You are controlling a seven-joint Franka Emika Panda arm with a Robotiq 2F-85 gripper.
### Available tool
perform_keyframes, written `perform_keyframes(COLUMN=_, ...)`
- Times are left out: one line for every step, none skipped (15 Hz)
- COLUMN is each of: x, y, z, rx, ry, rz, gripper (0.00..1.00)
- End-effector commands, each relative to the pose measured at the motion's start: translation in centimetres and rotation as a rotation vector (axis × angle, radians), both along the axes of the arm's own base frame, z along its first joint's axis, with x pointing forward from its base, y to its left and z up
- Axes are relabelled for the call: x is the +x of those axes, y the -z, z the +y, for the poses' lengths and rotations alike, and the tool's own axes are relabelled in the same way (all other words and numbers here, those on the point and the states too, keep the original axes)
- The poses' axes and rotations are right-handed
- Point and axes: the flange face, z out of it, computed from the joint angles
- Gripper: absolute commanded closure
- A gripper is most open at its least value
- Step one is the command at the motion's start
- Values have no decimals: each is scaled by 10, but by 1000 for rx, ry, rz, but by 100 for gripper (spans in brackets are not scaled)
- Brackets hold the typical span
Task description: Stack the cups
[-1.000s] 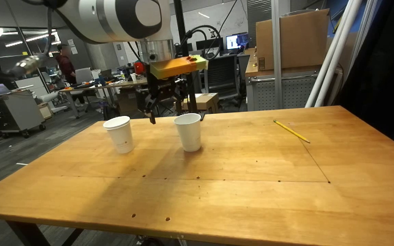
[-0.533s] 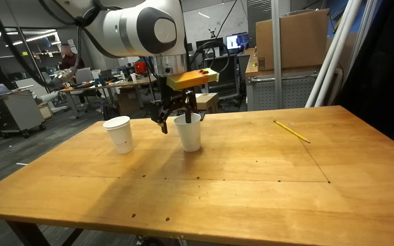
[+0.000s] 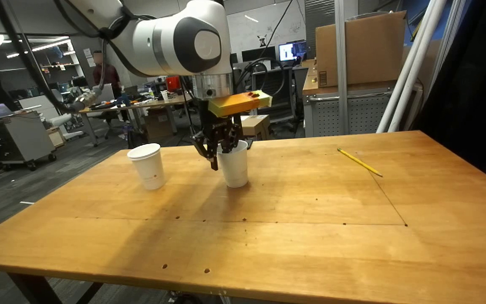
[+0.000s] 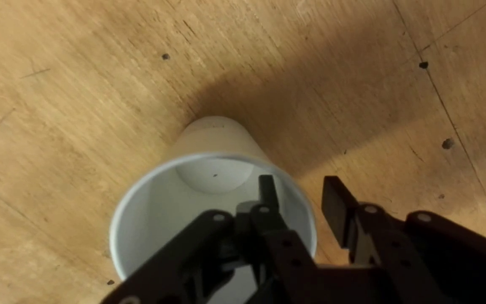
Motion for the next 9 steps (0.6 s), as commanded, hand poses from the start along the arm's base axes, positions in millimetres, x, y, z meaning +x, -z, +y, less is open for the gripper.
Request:
perform_keyframes(x=-2, y=-12, z=-9, rx=7, ry=28, rz=-7, gripper=99)
perform_keyframes(x=-4, y=-13, z=-12, rx=6, ry=37, rz=-6, gripper=100)
perform_keyframes(x=-6, y=-16, z=-16, rx=3, ry=46, rz=-10, gripper=100)
perform_keyframes(x=-7, y=-20, z=-20, rx=2, ry=56, rz=-15, gripper=100)
perform_keyframes(x=-9, y=-24, z=-25, rx=0, ry=68, rz=-19, gripper=100)
perform_keyframes(x=-11, y=-29, z=-30, rx=-5, ry=82, rz=-22, gripper=100)
perform_keyframes(x=-12, y=-33, z=-35, rx=-9, ry=95, rz=-29, gripper=100)
perform_keyframes(x=-15, y=-38, z=-39, rx=-13, ry=108, rz=-35, gripper=100)
perform_keyframes(x=-17, y=-43, z=-43, rx=-17, ry=120, rz=-38, gripper=100)
